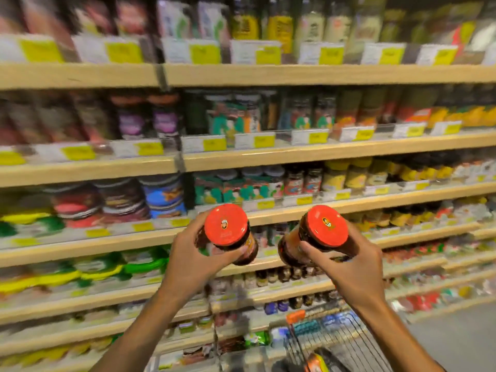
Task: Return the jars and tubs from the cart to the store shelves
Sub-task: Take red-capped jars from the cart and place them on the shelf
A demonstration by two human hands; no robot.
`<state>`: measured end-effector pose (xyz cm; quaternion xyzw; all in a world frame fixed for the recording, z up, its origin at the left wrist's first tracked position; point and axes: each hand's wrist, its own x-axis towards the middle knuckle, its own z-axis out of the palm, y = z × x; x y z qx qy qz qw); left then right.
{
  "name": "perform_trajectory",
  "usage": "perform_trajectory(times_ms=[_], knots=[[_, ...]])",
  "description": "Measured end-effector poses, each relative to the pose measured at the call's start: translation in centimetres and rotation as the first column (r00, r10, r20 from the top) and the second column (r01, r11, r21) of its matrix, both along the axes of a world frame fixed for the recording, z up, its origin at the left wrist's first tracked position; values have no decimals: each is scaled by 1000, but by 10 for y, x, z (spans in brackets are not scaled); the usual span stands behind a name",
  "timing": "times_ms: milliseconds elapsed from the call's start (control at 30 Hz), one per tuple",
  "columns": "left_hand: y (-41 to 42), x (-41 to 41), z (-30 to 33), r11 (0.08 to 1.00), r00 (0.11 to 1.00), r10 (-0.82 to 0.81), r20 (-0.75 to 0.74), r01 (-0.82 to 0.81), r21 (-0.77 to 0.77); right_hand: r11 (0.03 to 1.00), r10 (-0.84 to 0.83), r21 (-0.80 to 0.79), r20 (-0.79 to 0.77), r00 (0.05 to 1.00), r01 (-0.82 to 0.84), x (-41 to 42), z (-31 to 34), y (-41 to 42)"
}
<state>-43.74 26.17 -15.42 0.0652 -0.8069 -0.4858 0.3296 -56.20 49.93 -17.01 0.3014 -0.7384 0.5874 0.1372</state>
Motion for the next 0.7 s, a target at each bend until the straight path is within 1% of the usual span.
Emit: perform_trajectory(times_ms=[167,267,367,433,600,700], knots=[[-79,103,9,982,980,191,-51,-191,15,984,177,-20,-2,984,-177,67,13,-99],[-120,167,16,965,962,262,-77,-263,-7,959,283,-22,-18,959,-284,113,20,-157],[-156,225,22,944,940,326,-103,-329,-18,937,348,-4,-41,937,-348,158,26,-210],[-177,262,26,924,917,380,-120,-383,-7,923,384,4,-70,920,-385,185,30,-243],[-212,351,34,880,873,472,-121,-474,15,858,514,24,-74,855,-514,251,44,-315],[-231,394,38,840,831,539,-135,-542,15,814,580,20,-61,812,-580,285,48,-350]])
